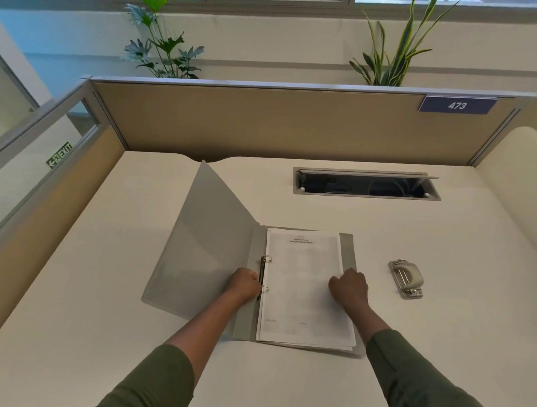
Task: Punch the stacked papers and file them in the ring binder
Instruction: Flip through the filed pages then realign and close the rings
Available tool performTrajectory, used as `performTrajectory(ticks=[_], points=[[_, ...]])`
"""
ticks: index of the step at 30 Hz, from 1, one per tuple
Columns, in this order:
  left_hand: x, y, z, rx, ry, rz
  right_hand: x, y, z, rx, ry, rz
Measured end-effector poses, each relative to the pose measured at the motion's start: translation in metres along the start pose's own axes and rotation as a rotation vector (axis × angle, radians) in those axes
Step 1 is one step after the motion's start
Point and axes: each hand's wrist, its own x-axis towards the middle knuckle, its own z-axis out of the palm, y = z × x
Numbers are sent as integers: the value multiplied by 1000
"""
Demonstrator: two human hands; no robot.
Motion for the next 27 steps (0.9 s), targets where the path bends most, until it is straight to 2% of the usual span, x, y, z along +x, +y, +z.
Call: performTrajectory(ticks=[7,9,12,15,18,22,27], points=[[1,3,1,5,13,23,-4,1,3,-51,-14,-5],[-3,9,-2,47,31,30,-8,-5,3,-85,27,0],[-8,19,-6,128,60,63,-14,-22,7,-128,112,-168],[-7,21,-9,184,62,81,-19,-53,23,-33,-28,-366],[-5,18,-9,182,78,89,-27,-85,47,-21,-188,-435],[2,10,-9,120,68,86,-28,-107,76,-4,-297,-318],[8,-1,-15,-56,0,37,-26,-116,86,58,-278,-153]])
